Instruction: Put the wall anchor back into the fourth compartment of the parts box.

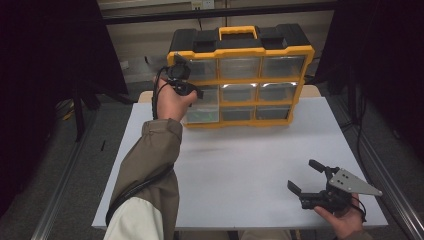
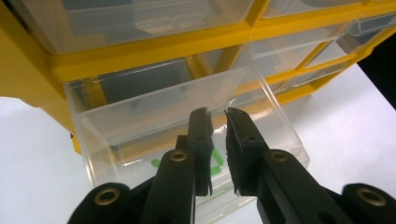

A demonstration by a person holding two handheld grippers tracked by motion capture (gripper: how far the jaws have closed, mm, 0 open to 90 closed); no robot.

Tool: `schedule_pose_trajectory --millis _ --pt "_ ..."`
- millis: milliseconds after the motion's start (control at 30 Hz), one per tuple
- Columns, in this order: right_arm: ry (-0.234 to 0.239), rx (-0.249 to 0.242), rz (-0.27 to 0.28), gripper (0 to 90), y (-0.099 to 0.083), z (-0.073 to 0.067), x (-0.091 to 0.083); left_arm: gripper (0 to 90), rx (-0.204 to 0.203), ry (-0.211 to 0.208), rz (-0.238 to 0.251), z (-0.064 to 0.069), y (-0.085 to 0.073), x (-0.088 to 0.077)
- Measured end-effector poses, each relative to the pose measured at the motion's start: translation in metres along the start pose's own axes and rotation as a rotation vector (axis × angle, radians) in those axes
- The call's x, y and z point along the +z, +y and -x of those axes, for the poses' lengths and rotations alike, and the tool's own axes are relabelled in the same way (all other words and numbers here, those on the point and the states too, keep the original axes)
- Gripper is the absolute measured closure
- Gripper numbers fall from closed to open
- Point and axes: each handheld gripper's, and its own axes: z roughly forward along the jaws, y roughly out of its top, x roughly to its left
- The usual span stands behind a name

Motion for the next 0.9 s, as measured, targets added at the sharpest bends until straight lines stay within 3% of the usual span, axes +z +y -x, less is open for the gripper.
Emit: schedule_pose_trajectory --millis 100,133,267,900 --pt "-0.006 0.0 -0.002 1.5 0.0 0.0 0.0 81.3 0.012 -0.011 -0.004 0.0 -0.001 -0.002" --pt "-0.005 0.0 -0.002 1.5 0.0 0.0 0.0 81.6 -0.008 -0.015 0.007 0.002 -0.002 -0.002" --pt "-0.001 0.0 0.0 1.5 0.0 0.0 0.0 82.7 0.026 -0.029 -0.006 0.002 -0.003 -0.007" --pt "-0.005 -0.003 -0.002 1.5 0.0 0.0 0.0 90.0 0.047 -0.076 0.01 0.005 -0.016 -0.016"
